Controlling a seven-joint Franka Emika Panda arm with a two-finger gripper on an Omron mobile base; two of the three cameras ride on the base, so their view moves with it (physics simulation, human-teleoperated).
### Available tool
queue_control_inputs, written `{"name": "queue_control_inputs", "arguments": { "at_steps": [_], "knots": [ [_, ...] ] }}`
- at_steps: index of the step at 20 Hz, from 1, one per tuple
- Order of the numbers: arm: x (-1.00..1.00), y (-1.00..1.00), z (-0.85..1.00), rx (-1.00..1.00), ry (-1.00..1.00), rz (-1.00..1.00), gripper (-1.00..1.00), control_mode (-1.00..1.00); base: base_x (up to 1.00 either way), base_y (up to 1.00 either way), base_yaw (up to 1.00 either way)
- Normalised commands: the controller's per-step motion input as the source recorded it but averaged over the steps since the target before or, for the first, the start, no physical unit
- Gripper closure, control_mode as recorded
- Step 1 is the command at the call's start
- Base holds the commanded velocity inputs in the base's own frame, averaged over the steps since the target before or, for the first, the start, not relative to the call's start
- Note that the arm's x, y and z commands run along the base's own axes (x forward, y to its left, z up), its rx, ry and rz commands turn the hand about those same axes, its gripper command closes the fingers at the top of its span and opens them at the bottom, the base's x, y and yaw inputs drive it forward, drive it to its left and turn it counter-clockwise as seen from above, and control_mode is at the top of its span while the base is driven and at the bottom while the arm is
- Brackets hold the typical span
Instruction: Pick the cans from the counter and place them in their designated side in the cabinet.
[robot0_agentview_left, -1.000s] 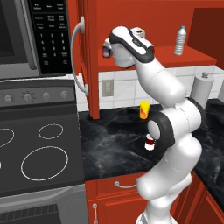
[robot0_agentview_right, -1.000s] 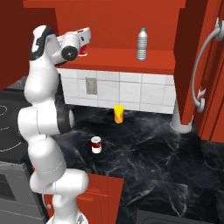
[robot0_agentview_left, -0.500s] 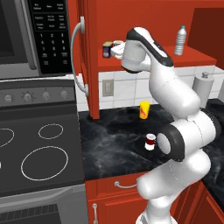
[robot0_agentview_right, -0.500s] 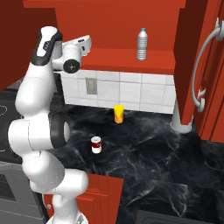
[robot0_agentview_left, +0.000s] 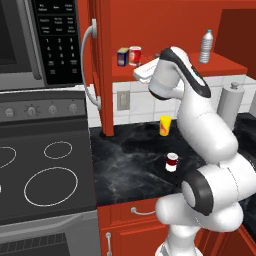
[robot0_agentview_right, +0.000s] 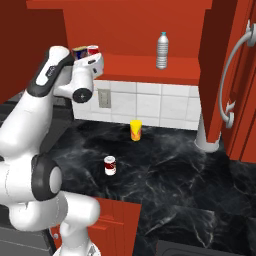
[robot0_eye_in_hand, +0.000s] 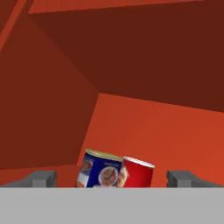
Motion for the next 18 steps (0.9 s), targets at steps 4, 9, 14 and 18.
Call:
{"name": "queue_control_inputs", "arguments": {
  "at_steps": [4,9,14,18],
  "knots": [
    [-0.72,-0.23,0.1,-0.05,0.07,0.04,-1.0,-1.0,0.0,0.0,0.0],
    [-0.73,-0.21,0.09,-0.06,0.07,0.04,-1.0,-1.0,0.0,0.0,0.0],
    [-0.73,-0.2,0.05,-0.07,0.08,0.04,-1.0,-1.0,0.0,0.0,0.0],
    [-0.74,-0.21,0.03,-0.07,0.08,0.04,-1.0,-1.0,0.0,0.0,0.0]
  ]
}}
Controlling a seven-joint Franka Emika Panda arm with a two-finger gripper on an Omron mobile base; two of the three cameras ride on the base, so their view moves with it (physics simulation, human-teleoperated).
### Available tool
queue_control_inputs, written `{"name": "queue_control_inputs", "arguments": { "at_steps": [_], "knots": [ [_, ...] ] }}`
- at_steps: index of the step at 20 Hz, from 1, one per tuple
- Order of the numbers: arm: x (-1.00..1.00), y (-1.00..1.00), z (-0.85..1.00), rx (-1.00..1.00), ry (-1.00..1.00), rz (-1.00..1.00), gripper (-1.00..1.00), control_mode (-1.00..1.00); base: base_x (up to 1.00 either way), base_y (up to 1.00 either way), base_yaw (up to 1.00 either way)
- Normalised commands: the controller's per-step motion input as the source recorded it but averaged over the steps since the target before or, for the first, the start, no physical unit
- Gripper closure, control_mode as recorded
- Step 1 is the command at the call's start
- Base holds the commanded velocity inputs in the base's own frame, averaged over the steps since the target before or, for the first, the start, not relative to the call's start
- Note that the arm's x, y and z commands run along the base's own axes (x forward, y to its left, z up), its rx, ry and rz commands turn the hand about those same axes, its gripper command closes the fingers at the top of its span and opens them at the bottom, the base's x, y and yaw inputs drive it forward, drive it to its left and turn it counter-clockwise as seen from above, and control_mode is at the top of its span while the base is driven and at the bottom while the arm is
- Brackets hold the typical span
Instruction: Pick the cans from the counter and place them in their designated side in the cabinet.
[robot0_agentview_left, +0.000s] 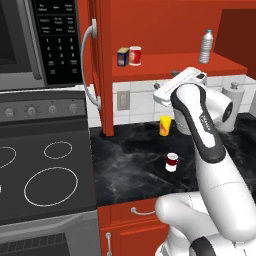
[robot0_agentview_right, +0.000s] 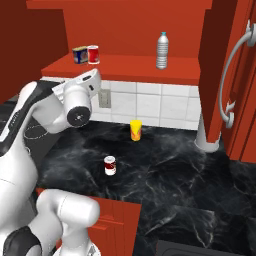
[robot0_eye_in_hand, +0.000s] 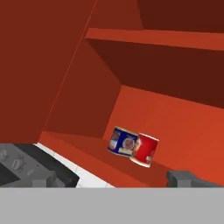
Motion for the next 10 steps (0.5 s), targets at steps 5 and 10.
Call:
{"name": "queue_control_inputs", "arguments": {
  "at_steps": [5,10],
  "knots": [
    [-0.72,-0.21,0.0,-0.07,0.07,0.04,-1.0,-1.0,0.0,0.0,0.0],
    [-0.68,-0.2,0.0,-0.08,0.09,0.04,-1.0,-1.0,0.0,0.0,0.0]
  ]
}}
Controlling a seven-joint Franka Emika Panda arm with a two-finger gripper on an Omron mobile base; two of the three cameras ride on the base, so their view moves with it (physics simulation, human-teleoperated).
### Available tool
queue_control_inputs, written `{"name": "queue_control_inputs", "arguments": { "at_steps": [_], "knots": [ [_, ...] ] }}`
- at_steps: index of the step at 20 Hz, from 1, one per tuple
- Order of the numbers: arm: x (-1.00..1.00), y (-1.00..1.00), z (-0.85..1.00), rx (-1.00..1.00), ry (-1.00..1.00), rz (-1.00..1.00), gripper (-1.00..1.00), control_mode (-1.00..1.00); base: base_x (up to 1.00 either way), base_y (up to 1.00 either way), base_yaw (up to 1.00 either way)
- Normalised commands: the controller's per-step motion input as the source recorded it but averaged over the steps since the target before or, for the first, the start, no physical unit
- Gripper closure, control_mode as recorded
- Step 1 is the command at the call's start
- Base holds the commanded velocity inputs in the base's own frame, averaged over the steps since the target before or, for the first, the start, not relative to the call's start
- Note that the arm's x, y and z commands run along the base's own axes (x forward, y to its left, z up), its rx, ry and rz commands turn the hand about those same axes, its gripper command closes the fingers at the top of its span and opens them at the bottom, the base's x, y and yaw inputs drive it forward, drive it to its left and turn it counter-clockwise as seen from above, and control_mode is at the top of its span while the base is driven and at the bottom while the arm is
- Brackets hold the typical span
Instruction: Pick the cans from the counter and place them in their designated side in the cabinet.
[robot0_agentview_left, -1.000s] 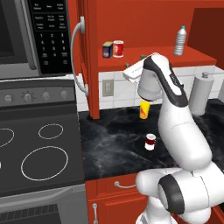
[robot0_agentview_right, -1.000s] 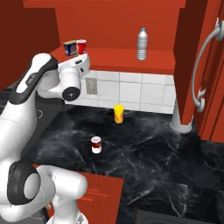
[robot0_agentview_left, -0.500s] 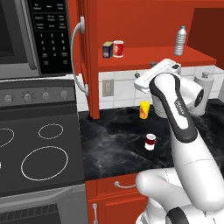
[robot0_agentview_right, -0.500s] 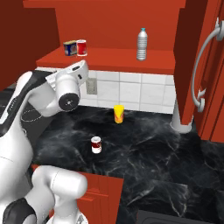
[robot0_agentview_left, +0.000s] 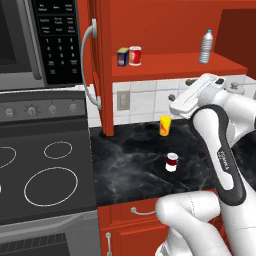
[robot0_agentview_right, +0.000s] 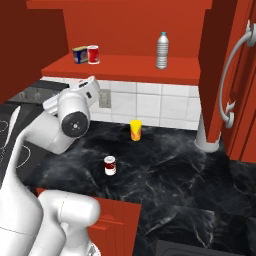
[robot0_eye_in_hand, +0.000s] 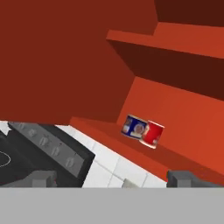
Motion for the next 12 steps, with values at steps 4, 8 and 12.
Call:
{"name": "queue_control_inputs", "arguments": {
  "at_steps": [4,8,12],
  "knots": [
    [-0.58,-0.13,0.0,-0.09,0.12,0.03,-1.0,-1.0,0.0,0.0,0.0],
    [-0.46,-0.07,-0.09,-0.08,0.14,0.03,-1.0,-1.0,0.0,0.0,0.0],
    [-0.21,0.0,-0.22,-0.02,0.12,0.0,-1.0,-1.0,0.0,0.0,0.0]
  ]
}}
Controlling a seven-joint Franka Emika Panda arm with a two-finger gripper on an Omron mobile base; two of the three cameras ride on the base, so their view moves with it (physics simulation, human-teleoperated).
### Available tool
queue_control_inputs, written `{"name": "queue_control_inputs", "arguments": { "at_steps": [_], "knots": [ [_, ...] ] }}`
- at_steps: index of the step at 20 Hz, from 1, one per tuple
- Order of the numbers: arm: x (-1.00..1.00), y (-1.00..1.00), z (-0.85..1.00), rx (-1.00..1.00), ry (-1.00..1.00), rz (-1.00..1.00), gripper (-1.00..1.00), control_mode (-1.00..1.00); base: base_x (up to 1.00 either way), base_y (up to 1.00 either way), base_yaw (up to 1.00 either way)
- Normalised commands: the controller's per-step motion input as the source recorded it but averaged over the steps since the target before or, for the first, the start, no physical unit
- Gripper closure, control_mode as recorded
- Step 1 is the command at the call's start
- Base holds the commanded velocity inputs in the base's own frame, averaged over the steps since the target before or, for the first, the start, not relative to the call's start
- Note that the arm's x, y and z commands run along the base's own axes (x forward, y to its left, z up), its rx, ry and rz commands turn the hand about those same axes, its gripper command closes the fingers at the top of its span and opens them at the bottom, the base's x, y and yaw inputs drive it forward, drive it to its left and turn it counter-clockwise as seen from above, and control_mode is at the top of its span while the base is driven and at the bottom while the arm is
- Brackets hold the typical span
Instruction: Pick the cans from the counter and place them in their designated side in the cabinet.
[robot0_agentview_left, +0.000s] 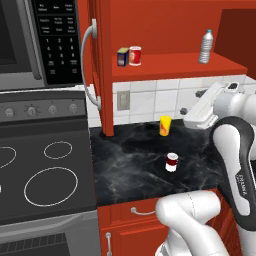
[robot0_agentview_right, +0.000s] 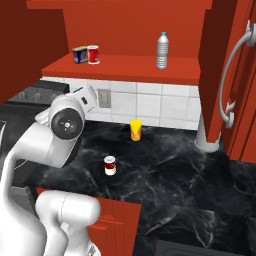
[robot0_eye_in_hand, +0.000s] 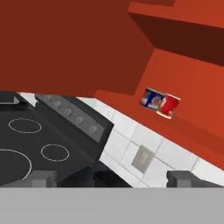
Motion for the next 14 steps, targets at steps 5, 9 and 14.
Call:
{"name": "queue_control_inputs", "arguments": {
  "at_steps": [5,9,14],
  "knots": [
    [-0.02,0.1,-0.1,0.09,0.13,-0.04,-1.0,-1.0,0.0,0.0,0.0],
    [-0.15,0.0,-0.21,0.03,0.14,-0.17,-1.0,-1.0,0.0,0.0,0.0],
    [-0.14,-0.03,-0.28,-0.03,0.16,-0.25,-1.0,-1.0,0.0,0.0,0.0]
  ]
}}
